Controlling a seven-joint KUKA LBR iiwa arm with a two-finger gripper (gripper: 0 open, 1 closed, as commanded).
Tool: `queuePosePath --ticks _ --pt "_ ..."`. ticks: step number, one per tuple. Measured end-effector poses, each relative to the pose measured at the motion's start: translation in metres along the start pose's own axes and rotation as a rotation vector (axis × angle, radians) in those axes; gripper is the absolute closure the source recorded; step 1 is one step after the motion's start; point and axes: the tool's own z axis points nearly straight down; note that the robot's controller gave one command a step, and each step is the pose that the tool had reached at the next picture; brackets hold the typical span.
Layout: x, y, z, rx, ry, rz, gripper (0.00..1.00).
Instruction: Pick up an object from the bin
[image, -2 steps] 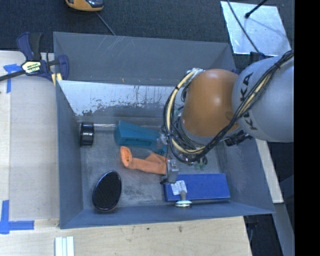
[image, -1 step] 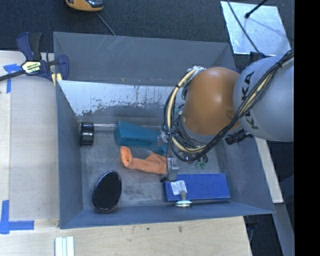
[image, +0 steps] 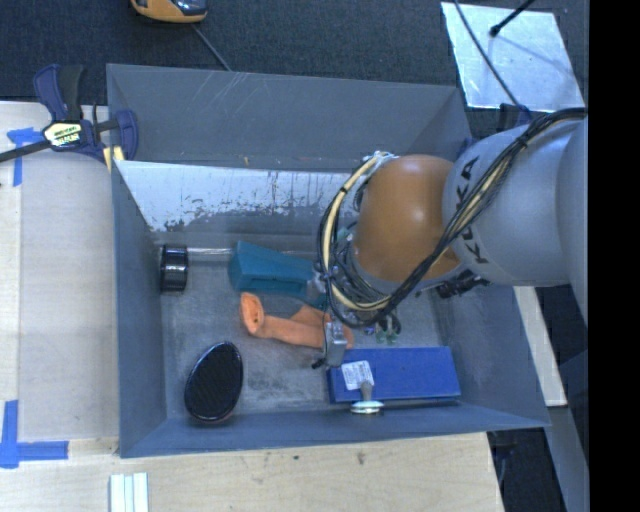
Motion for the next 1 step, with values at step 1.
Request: queuePosePath --ticks 1 --pt "-0.0547 0.0043 0.0307 -0.003 -0.023 0.087 1.00"
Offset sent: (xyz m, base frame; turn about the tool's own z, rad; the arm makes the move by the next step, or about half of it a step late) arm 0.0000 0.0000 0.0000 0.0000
